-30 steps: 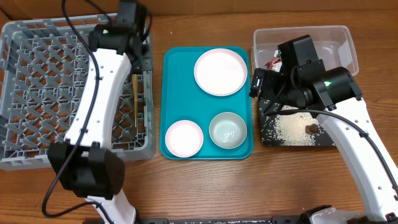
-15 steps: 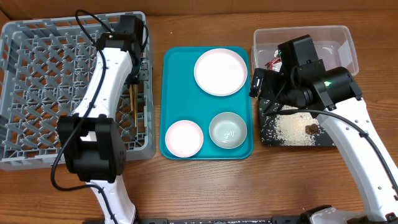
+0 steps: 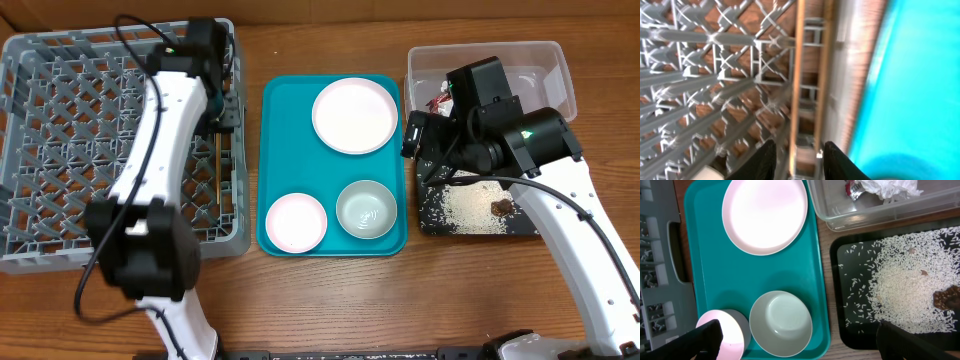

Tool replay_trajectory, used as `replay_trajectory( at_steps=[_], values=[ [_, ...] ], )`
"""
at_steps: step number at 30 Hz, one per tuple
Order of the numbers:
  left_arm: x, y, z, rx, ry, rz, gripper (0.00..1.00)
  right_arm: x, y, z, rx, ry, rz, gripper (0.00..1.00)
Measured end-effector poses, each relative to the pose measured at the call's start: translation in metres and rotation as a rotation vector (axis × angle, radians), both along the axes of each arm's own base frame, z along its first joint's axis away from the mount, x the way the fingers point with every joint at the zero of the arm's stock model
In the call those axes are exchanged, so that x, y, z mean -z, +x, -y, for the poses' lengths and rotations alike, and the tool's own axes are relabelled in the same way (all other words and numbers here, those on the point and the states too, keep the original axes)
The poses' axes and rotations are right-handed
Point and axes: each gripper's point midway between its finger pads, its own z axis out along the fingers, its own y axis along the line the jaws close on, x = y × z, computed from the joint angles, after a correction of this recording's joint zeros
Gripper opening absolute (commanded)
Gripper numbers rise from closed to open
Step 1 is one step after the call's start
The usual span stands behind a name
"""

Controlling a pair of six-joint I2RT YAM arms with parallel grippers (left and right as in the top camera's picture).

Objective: Sort waste into correct bins and load items into the dishwasher
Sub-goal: 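Carry the second chopstick into the dish rack and release it, then reach the left gripper to the pale green bowl and grasp its rim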

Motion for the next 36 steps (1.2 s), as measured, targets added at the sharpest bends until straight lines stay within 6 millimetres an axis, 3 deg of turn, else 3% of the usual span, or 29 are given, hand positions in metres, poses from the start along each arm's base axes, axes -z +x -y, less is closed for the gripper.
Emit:
replay_trajectory(
  at_steps=[2,6,8,11,13,17,22,25,30,33,36],
  values=[
    [-0.033,-0.008,0.01,0.019,-0.052,0.062,0.35,0.0,0.0,0.0,0.001,0.0,-0.001,1.0],
    [-0.097,-0.048,0.04,0.086,-0.158,0.147,0.35,0.0,-0.001,0.0,0.0,-0.001,-0.003,1.0],
    [-0.114,-0.069,0.054,0.124,-0.187,0.157,0.34,0.0,0.0,0.0,0.0,-0.001,-0.002,1.0],
    [-0.118,-0.093,0.075,0.173,-0.206,0.111,0.34,0.0,0.0,0.0,0.0,-0.001,-0.002,1.0],
    [-0.11,-0.101,0.09,0.205,-0.21,0.074,0.34,0.0,0.0,0.0,0.0,-0.001,-0.002,1.0],
    [-0.073,-0.117,0.121,0.239,-0.186,-0.025,0.35,0.0,-0.001,0.0,0.0,-0.001,-0.003,1.0],
    [-0.027,-0.128,0.139,0.241,-0.148,-0.093,0.39,0.001,-0.002,0.001,0.0,-0.003,-0.008,1.0],
    [-0.002,-0.123,0.148,0.247,-0.159,-0.079,0.41,0.002,-0.003,0.001,0.0,-0.005,-0.014,1.0],
    [0.032,-0.102,0.179,0.295,-0.25,0.025,0.47,0.001,-0.002,0.001,0.0,-0.004,-0.011,1.0],
    [0.053,-0.103,0.198,0.341,-0.3,0.048,0.6,0.001,-0.002,0.001,0.0,-0.003,-0.009,1.0],
    [0.069,-0.108,0.211,0.377,-0.325,0.051,0.64,0.001,-0.002,0.001,0.0,-0.003,-0.009,1.0]
  ],
)
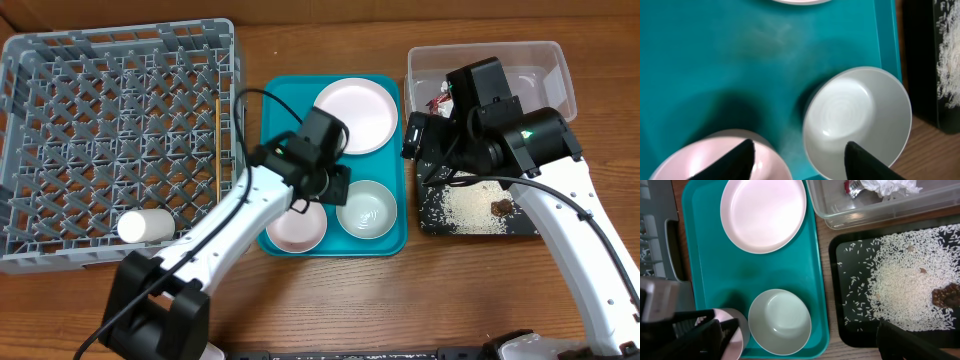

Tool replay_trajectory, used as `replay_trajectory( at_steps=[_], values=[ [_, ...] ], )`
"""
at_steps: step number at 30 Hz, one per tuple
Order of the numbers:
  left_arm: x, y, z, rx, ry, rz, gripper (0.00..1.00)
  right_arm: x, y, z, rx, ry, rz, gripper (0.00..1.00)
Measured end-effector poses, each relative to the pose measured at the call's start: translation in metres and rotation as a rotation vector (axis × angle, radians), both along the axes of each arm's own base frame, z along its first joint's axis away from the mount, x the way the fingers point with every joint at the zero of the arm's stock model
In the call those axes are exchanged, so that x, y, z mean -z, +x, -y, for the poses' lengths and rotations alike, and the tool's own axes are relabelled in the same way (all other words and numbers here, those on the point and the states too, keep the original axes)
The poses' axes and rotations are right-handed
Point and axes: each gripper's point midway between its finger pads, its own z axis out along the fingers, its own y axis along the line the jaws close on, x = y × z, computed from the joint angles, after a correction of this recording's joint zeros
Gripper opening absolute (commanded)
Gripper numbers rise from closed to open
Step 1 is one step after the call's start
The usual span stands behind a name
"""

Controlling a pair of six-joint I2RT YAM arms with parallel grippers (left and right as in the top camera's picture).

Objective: Sort waste into correct bins and load items into the dishwasher
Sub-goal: 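Reach the left gripper to the pale green bowl and grasp its rim, then carry the pale green bowl into the dish rack and release it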

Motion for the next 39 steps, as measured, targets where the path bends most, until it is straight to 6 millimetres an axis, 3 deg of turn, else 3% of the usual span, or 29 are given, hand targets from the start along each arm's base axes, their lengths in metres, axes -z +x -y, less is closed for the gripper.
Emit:
replay_trajectory(
  at_steps=[4,9,15,24,27,30,35,39],
  values=[
    [0.021,0.001,0.01,0.02,-0.005,-0.021,0.61,0.0,0.001,0.0,0.0,0.001,0.003,1.0],
    [0.053,0.003,0.013,0.028,0.021,-0.07,0.42,0.0,0.001,0.0,0.0,0.002,0.003,1.0],
    [0.063,0.001,0.012,0.061,0.039,-0.082,0.05,0.0,0.001,0.0,0.0,0.001,0.004,1.0],
    [0.057,-0.004,0.008,0.071,0.064,-0.115,0.04,0.0,0.001,0.0,0.0,0.001,0.003,1.0],
    [0.036,-0.001,0.0,0.05,0.112,-0.141,0.04,0.0,0.001,0.0,-0.001,0.001,0.003,1.0],
    [0.004,0.009,-0.023,-0.011,0.205,-0.129,0.04,0.0,0.001,0.0,0.0,0.001,0.003,1.0],
    [-0.073,0.029,-0.101,-0.203,0.444,0.012,0.04,0.0,0.001,0.0,0.0,0.001,0.003,1.0],
    [-0.141,0.022,-0.175,-0.404,0.683,0.177,0.04,0.0,0.001,0.0,0.0,0.001,0.004,1.0]
  ],
)
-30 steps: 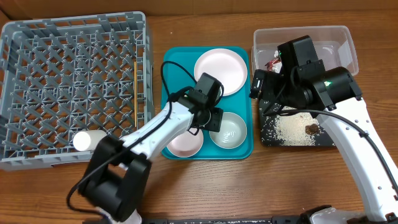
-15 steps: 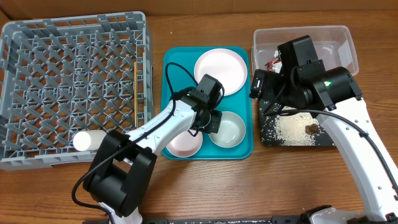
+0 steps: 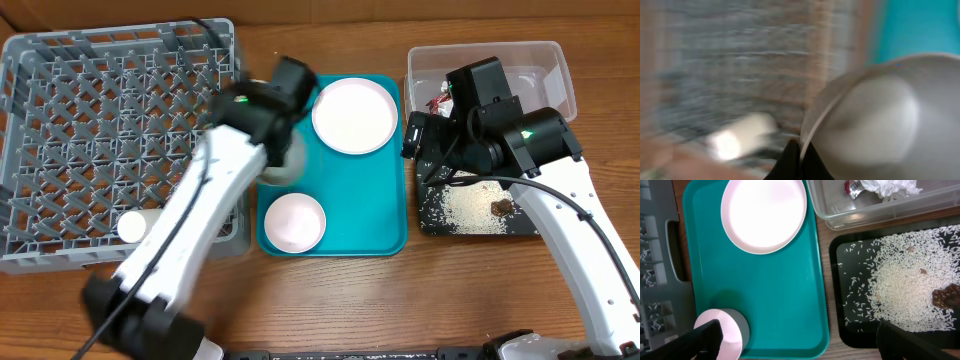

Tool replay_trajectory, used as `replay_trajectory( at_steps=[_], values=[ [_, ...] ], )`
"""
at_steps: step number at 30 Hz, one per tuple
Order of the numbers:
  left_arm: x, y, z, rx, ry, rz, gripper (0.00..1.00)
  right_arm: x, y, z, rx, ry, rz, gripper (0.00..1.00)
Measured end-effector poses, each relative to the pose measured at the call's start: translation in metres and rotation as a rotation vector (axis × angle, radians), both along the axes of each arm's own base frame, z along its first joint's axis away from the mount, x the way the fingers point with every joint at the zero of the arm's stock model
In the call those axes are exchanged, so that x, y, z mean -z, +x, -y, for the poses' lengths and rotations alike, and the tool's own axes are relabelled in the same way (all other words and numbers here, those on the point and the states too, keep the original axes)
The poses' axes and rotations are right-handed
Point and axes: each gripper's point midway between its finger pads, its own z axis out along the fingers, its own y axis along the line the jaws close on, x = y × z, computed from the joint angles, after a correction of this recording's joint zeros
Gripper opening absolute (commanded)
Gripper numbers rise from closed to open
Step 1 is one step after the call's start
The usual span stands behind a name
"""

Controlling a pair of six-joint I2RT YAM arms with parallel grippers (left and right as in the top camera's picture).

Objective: Sort waste into correct bins and load items into the dishwasher
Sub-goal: 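Carry the pale green bowl into the dish rack and release it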

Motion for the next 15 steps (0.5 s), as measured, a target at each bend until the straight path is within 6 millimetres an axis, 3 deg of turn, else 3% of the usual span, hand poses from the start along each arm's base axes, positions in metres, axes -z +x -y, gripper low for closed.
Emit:
replay_trajectory(
  at_steps=[3,7,10,15],
  values=[
    [-0.038,-0.009,-0.04,-0.089,0.196,0.103,0.04,0.0,0.0,0.0,0.0,0.0,0.0,1.0],
    [-0.061,-0.002,-0.074,-0.181,0.377,0.2,0.04,0.0,0.0,0.0,-0.001,0.0,0.0,1.0],
    [-0.06,0.004,-0.099,-0.259,0.453,0.237,0.04,0.0,0.0,0.0,-0.001,0.0,0.0,1.0],
    [-0.037,0.007,-0.143,-0.37,0.558,0.194,0.04,0.0,0.0,0.0,0.0,0.0,-0.002,1.0]
  ],
)
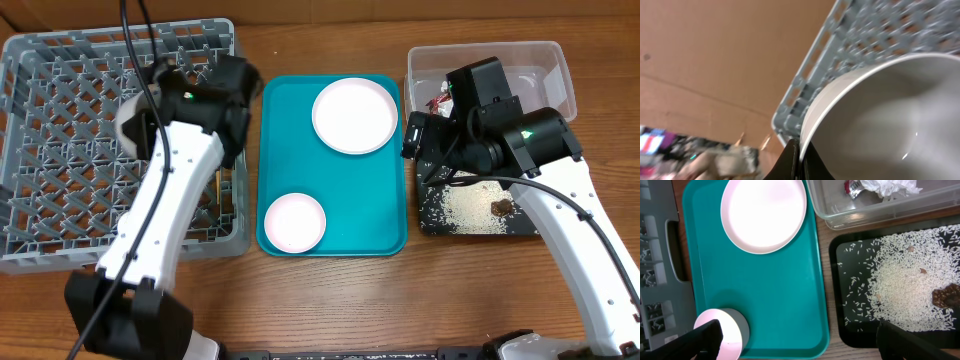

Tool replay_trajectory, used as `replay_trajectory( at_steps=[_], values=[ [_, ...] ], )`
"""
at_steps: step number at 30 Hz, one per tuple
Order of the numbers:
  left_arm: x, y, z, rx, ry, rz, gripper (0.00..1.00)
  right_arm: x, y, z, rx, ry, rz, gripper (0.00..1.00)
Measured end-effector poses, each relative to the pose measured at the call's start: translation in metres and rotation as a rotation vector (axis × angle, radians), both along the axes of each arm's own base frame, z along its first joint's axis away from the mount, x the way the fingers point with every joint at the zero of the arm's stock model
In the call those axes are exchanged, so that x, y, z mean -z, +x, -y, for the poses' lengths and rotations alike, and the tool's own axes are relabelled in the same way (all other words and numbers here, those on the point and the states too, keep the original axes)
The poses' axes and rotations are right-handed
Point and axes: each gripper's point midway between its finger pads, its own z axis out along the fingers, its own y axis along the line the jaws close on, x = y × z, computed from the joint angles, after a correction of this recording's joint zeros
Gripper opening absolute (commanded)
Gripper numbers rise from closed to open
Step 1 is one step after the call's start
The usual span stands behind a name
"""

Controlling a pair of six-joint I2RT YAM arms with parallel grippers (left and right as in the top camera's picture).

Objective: Sort waste into correct bins and load items into the dishwasher
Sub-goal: 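Carry the pale green bowl into the dish rack and release it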

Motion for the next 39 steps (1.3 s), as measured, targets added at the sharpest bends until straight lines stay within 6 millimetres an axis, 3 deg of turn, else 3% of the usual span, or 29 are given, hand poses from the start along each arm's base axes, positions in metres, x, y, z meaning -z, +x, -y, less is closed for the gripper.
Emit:
replay_trajectory(
  at_steps=[3,6,11,19,30,34,37,39],
  values=[
    [0.014,0.002,-0.02,-0.061,0.021,-0.017,0.04,0.0,0.0,0.0,0.0,0.0,0.0,1.0],
    [0.022,0.011,-0.029,-0.08,0.026,-0.009,0.04,0.0,0.0,0.0,0.0,0.0,0.0,1.0],
    [0.039,0.024,-0.027,-0.059,0.045,-0.077,0.04,0.0,0.0,0.0,0.0,0.0,0.0,1.0],
    [0.083,0.037,-0.027,-0.044,0.087,-0.251,0.04,0.0,0.0,0.0,0.0,-0.001,-0.002,1.0],
    [0.086,0.044,-0.009,0.002,0.116,-0.264,0.04,0.0,-0.001,0.0,0.0,-0.001,-0.003,1.0],
    [0.087,0.044,-0.002,0.021,0.115,-0.282,0.11,0.0,0.0,0.0,0.001,-0.001,-0.002,1.0],
    [0.092,0.044,0.007,0.048,0.098,-0.311,0.31,0.0,0.0,0.0,0.0,-0.001,-0.002,1.0],
    [0.095,0.045,0.014,0.069,0.085,-0.322,0.37,0.0,0.0,0.0,0.0,-0.001,-0.002,1.0]
  ],
)
